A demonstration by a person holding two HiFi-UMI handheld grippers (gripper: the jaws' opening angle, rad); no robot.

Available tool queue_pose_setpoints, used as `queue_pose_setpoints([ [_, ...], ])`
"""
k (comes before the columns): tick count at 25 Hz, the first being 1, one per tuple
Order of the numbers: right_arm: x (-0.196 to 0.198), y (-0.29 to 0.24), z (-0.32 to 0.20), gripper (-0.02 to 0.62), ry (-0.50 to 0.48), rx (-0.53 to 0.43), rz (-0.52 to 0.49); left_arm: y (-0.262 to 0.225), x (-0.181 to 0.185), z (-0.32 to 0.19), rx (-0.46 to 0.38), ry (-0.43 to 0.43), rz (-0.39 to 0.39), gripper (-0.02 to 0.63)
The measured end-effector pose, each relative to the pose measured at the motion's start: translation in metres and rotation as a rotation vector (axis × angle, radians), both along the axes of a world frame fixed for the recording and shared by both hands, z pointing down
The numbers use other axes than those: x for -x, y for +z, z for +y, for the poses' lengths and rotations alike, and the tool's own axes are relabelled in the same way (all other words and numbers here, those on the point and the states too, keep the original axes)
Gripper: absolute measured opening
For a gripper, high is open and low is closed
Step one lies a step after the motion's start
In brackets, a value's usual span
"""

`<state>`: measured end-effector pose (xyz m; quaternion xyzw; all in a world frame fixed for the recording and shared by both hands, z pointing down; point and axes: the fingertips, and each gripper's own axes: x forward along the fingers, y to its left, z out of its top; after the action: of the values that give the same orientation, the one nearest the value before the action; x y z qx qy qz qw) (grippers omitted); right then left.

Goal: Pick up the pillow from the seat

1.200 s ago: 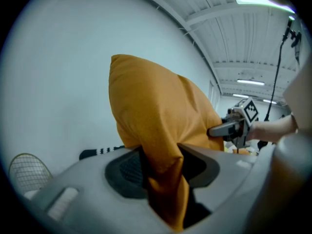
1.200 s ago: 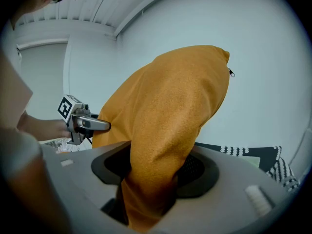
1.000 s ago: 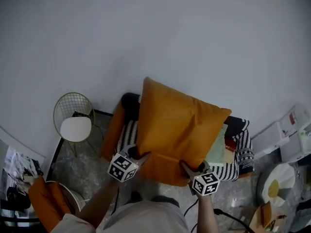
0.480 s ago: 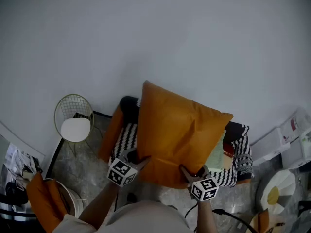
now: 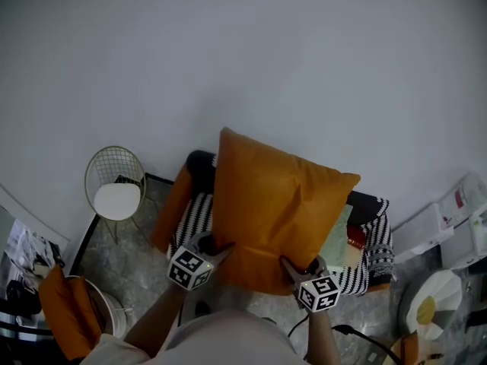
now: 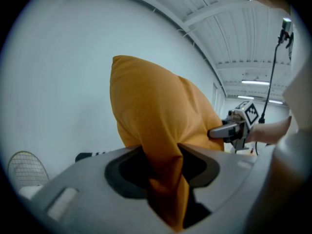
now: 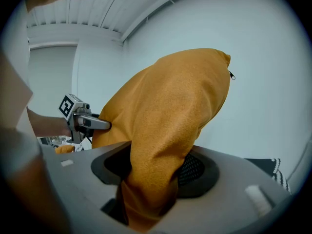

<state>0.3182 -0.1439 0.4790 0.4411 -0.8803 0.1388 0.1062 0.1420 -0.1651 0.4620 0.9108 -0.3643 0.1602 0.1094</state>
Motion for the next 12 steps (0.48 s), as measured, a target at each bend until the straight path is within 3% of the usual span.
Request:
queue_pose_setpoints([
  [12, -0.0045, -0.0063, 0.0024, 0.274, -0.002, -0.017, -0.006, -0.007, -0.0035, 0.0039, -0.015, -0.003, -0.002, 0.187],
])
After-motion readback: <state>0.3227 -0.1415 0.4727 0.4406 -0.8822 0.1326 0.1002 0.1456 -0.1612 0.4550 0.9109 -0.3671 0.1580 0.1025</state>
